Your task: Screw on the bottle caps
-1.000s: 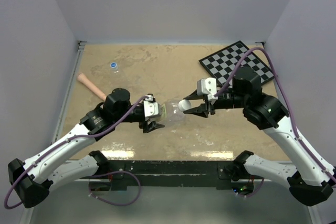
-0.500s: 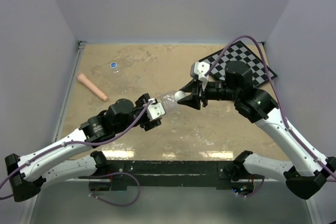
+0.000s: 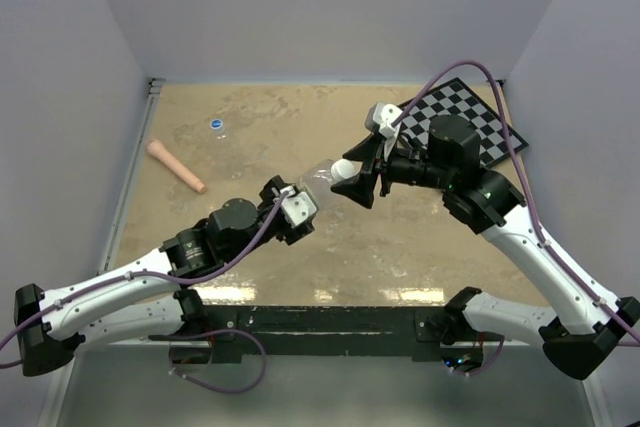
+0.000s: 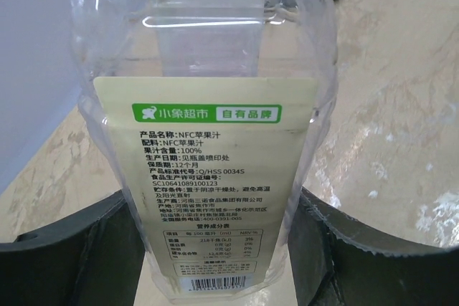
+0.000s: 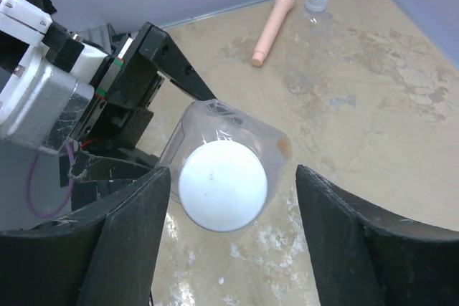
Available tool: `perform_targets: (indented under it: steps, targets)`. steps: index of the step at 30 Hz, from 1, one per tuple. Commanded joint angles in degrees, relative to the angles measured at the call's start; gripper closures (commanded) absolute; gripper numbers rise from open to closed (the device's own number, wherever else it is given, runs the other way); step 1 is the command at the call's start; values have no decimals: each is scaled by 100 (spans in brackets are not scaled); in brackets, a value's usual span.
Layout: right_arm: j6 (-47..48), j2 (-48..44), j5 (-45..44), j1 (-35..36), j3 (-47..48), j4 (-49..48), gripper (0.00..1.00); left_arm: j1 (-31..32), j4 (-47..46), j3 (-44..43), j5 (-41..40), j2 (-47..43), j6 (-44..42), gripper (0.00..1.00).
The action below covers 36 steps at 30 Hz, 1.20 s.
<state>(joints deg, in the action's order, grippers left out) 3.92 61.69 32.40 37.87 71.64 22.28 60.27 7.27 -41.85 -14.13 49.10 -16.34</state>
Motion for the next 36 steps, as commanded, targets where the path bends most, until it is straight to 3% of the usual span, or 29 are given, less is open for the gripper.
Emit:
perform_targets:
  steps: [1, 9, 14, 17, 19, 21, 22, 24, 28, 36]
  targets:
    - [-260, -17, -129, 1, -70, -391, 22, 46, -1025, 106, 50, -155, 421, 100]
    - [-770, -157, 64, 10, -519, -1235, 21, 46, -1570, 282, 446, 47, 676, 100]
    - [-797, -122, -41, 1, -686, -1341, 32, 37, -1939, 370, 631, 126, 781, 100]
    - [-726, -131, -155, 1, -739, -1376, 53, 20, -2018, 431, 657, 161, 825, 100]
    - [-630, -113, -330, -8, -721, -1350, 78, -33, -2080, 510, 675, 179, 895, 99]
    - [-516, -52, -654, -16, -678, -1315, 97, -164, -2133, 607, 753, 144, 992, 80]
    - [-463, -17, -822, -16, -616, -1219, 100, -252, -2168, 660, 789, 100, 1071, 66]
    - [-245, 88, -1252, -16, -511, -1130, 100, -489, -2194, 765, 876, -14, 1255, 42]
    - [-6, 422, -2236, -16, -309, -1016, 100, -1069, -2046, 880, 939, -330, 1590, 4]
    - [170, 1195, -3537, -25, -229, -1559, 100, -1228, -886, 493, -466, -857, 1854, 0]
